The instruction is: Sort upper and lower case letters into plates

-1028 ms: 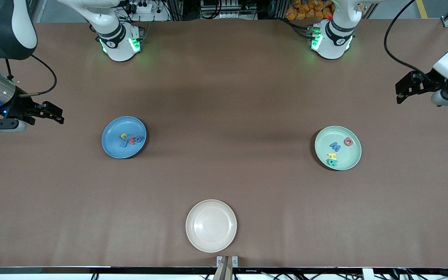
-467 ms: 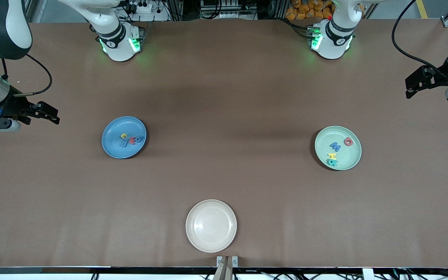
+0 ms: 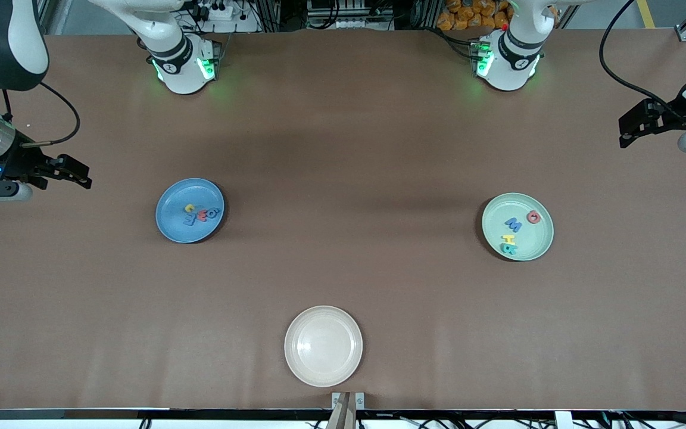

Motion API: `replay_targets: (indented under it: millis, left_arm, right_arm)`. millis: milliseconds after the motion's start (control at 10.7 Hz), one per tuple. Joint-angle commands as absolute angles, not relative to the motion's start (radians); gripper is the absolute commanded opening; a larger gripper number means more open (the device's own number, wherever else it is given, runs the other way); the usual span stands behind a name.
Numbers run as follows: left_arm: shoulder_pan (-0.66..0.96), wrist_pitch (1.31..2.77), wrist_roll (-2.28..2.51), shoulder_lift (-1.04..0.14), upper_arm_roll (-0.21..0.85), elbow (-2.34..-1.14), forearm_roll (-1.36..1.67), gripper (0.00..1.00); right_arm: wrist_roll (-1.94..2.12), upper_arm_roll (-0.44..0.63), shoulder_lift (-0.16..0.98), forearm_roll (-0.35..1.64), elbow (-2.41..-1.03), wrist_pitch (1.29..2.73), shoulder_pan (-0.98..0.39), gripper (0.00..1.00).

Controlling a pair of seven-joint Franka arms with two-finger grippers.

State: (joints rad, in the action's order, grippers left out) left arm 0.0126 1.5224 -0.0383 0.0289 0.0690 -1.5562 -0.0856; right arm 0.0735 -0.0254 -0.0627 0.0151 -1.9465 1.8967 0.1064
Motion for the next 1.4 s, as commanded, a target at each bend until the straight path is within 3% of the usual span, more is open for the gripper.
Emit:
replay_targets:
  millis: [0,1028,1308]
  left_arm:
    - [0.014,1.505,-0.057,0.026,0.069,-1.549,-0.069,1.0]
    - [0.009,1.572,-0.04,0.014,0.064,-1.549,-0.018,1.0]
    - [0.009,1.588,-0.038,0.017,0.064,-1.549,-0.021,1.0]
  right_arm:
    - [0.077,-0.029,-0.083,0.021,-1.944,1.885,0.126,1.0]
    - [0.064,-0.029,-0.075,0.02,-1.881,1.868,0.127,1.0]
    - [0.074,-0.031,-0.074,0.018,-1.653,1.533,0.146,1.0]
